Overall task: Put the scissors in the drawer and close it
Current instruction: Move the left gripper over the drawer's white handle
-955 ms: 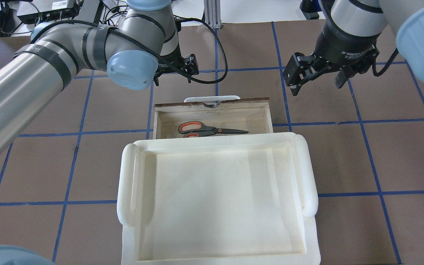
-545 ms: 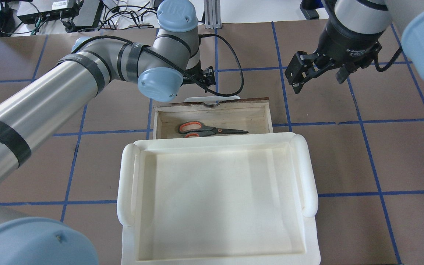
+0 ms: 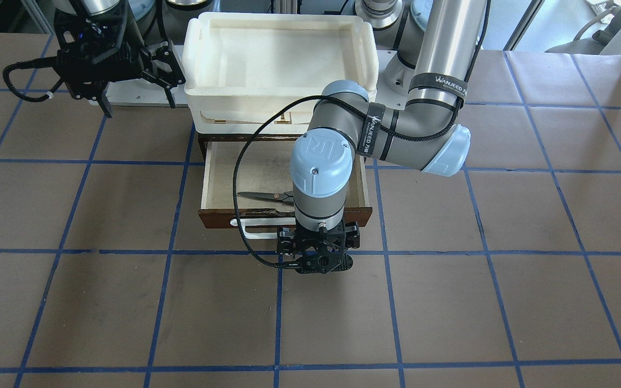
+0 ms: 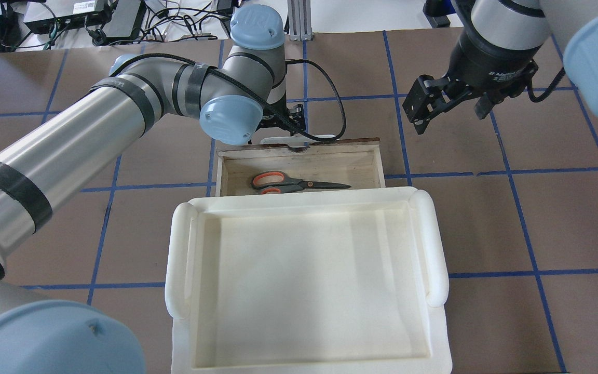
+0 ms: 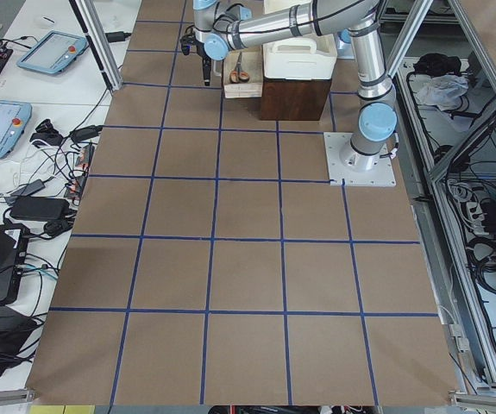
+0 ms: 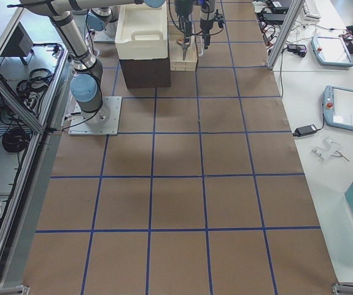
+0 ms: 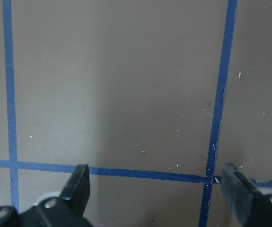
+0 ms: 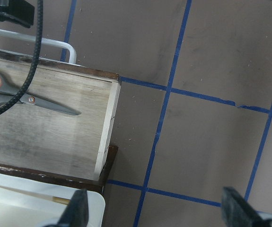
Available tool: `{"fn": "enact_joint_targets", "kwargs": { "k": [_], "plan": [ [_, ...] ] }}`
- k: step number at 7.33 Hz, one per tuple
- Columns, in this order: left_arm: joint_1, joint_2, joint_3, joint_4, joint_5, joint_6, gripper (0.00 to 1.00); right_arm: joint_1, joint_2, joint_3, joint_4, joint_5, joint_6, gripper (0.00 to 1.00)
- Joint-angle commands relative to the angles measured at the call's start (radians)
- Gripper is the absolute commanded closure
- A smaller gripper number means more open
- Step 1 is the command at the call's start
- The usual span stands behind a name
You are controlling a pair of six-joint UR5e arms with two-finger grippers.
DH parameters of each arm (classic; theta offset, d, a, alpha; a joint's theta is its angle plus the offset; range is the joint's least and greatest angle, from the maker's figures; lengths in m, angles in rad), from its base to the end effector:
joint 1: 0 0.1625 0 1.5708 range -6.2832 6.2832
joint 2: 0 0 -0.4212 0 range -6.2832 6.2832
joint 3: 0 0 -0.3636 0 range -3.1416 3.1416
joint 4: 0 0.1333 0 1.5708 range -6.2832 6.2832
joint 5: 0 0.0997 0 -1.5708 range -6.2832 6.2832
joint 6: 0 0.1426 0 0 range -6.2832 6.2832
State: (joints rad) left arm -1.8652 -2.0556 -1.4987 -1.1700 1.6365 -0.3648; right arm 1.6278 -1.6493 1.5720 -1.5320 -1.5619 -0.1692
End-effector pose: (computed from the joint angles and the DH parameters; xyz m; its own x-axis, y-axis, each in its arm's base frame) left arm -0.3006 -0.5644 0.2459 -0.9954 -0.0702 -0.0656 -0.0695 0.9975 -0.0123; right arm 0.1591 -0.4262 0.4718 -0.9745 -0.2245 -0.0023 -0.2242 0.9737 -0.0394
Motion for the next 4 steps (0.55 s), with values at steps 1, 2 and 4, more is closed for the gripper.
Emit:
{"fn": "enact_joint_targets", "kwargs": {
  "k": [1,2,4],
  "plan": [
    [0.0,0.024,0.023,-0.088,-0.006,0.001,0.0,-0.002,0.003,0.0,0.006,-0.004,-0.001,0.0],
    [0.0,0.023,0.032,-0.098,-0.007,0.001,0.0,-0.002,0.0,0.0,0.006,-0.004,-0.001,0.0],
    [0.0,0.035,0.034,-0.125,-0.033,0.001,0.0,-0.002,0.002,0.0,0.004,-0.004,-0.004,0.0]
  ]
}}
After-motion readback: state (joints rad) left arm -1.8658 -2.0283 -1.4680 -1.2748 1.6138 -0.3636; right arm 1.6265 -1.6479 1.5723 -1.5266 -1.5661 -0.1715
